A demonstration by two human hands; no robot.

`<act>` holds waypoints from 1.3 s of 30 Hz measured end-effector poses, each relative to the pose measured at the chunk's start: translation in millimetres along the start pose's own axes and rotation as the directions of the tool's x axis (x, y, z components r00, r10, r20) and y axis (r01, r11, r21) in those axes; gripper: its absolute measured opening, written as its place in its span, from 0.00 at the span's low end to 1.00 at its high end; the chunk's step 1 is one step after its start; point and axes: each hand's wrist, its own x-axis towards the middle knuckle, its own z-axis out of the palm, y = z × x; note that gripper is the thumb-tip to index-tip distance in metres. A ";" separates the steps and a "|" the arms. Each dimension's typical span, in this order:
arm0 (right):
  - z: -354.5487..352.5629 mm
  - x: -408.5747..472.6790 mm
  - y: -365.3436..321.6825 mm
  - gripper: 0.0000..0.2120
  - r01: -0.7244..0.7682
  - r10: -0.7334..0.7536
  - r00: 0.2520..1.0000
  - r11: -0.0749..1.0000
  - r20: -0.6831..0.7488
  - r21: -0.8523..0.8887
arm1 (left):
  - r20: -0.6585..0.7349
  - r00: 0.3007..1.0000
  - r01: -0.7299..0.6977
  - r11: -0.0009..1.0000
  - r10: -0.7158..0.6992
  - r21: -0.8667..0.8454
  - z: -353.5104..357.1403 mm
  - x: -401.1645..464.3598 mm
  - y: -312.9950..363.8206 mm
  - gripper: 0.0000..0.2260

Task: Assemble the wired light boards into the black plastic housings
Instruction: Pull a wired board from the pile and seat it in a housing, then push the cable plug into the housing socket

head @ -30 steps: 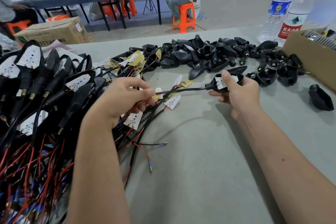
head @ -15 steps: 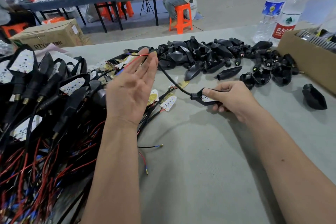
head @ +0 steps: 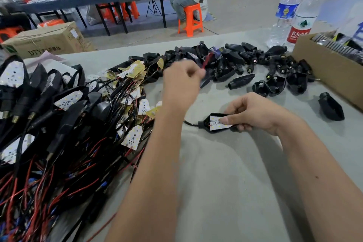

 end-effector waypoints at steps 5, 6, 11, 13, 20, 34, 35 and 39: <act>-4.0 2.7 -5.5 0.18 -0.041 0.045 0.999 0.971 0.012 -0.235 | 0.231 0.973 -0.051 0.981 0.006 0.189 43.8 -6.7 -2.9 0.11; -6.5 3.1 -9.8 0.20 -0.067 0.084 0.996 0.951 0.042 -0.302 | 0.238 0.971 -0.050 0.977 -0.001 0.207 48.5 -9.1 -5.0 0.13; -58.3 20.2 -28.9 0.28 -0.130 0.101 0.990 0.934 -0.101 -0.334 | 0.203 0.979 -0.029 0.963 -0.027 0.268 65.2 -12.0 -17.7 0.07; -83.4 45.4 -22.8 0.21 -0.112 -0.047 0.859 0.955 -0.510 -0.276 | 0.173 0.984 -0.007 0.969 -0.036 0.246 68.3 -10.1 -24.1 0.09; -111.3 108.7 16.3 0.14 -0.602 0.112 0.706 0.616 -0.699 -0.508 | 0.132 0.991 0.046 0.997 -0.037 -0.067 72.0 -0.5 -30.1 0.06; -48.8 56.3 -14.0 0.06 0.372 -0.220 0.760 0.919 -0.611 0.133 | 0.102 0.987 0.134 0.988 -0.125 -0.081 44.9 -20.4 -41.3 0.05; -30.0 54.1 -13.9 0.08 0.389 -0.186 0.815 0.877 -0.548 0.280 | 0.088 0.990 0.119 0.986 -0.109 -0.115 41.3 -23.9 -43.0 0.05; 28.8 48.4 -0.9 0.05 0.358 -0.056 0.895 0.683 -0.443 0.637 | 0.016 0.993 0.122 0.973 -0.121 -0.195 27.7 -38.8 -46.7 0.07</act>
